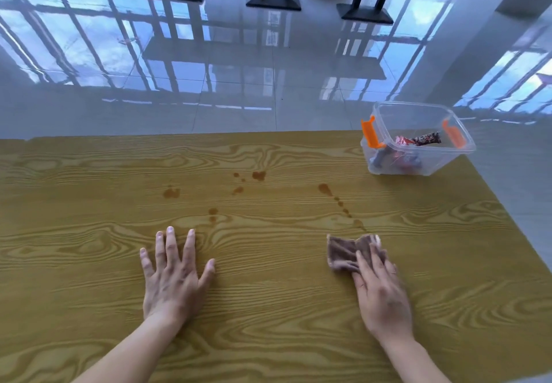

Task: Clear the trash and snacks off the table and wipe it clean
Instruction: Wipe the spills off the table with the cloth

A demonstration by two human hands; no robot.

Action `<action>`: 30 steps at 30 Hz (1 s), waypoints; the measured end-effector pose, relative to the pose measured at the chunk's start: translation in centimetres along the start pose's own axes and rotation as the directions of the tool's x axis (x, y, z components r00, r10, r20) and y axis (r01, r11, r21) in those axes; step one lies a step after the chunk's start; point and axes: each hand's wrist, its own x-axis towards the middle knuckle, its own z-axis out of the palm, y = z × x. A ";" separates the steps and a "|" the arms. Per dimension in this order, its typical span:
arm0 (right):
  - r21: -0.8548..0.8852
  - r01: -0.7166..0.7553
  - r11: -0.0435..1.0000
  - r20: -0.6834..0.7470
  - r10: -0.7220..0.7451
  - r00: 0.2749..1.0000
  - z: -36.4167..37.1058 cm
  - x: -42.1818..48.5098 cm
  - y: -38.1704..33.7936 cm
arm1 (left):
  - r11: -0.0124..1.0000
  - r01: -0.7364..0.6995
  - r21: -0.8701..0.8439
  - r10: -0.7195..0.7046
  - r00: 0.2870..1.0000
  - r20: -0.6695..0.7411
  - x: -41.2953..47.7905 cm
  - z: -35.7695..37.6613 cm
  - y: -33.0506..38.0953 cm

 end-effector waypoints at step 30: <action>-0.052 -0.182 0.982 0.107 0.187 0.977 -0.2 12.1 -1.6 | 1.000 0.020 -0.018 -0.020 1.000 0.001 -0.1 -0.8 0.5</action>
